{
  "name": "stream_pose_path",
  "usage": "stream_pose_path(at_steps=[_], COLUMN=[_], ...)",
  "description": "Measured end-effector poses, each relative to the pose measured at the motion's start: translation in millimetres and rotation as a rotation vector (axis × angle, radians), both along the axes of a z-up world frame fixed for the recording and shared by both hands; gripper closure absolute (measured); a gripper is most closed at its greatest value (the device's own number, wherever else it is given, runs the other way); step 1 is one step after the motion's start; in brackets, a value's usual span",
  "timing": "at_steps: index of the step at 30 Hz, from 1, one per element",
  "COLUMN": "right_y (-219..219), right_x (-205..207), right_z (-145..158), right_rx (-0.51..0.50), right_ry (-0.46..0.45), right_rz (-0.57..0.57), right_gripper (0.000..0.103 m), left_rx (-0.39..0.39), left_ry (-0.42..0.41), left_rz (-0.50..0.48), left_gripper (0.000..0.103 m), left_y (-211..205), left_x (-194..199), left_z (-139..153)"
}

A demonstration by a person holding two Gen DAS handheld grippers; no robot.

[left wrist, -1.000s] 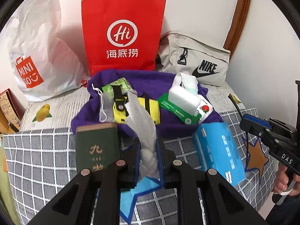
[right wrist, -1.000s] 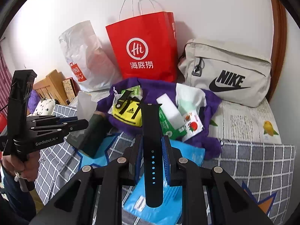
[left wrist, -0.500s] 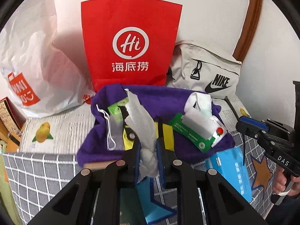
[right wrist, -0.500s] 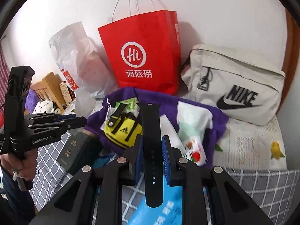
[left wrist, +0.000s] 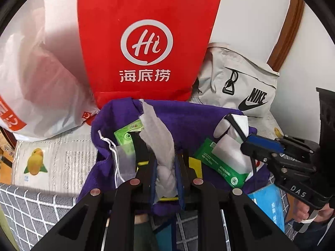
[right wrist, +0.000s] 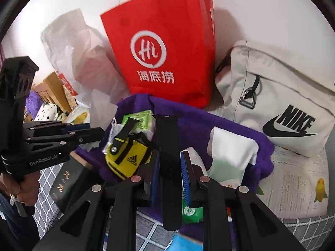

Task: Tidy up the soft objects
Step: 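Carry the strap with the right tool while the left tool carries the tissue over the purple towel, then open both tools to drop the tissue and black strap onto the purple towel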

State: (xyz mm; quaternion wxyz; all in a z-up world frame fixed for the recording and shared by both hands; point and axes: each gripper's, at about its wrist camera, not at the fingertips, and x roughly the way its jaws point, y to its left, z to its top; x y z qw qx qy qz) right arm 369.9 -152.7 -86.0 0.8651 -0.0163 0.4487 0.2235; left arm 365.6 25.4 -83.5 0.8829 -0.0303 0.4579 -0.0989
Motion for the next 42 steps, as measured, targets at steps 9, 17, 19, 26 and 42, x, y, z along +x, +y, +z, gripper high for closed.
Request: stream_pose_path(at_steps=[9, 17, 19, 26, 42], right_y=[-4, -6, -7, -13, -30], right_x=[27, 33, 33, 33, 19], right_z=[-31, -36, -36, -30, -1], right_rx=[-0.085, -0.088, -0.088, -0.085, -0.075], right_ry=[0.064, 0.081, 0.085, 0.081, 0.016], right_rz=[-0.038, -0.035, -0.028, -0.048, -0.086], right_gripper=[0.084, 0.084, 0.083, 0.080, 0.073], left_rx=[0.001, 0.004, 0.004, -0.008, 0.003], left_ry=[0.044, 0.080, 0.084, 0.105, 0.125], left_rz=[-0.015, -0.022, -0.022, -0.031, -0.031], left_gripper=[0.087, 0.087, 0.087, 0.087, 0.062], left_y=[-8, -12, -12, -14, -23], left_x=[29, 41, 42, 45, 46], left_z=[-21, -37, -39, -47, -47])
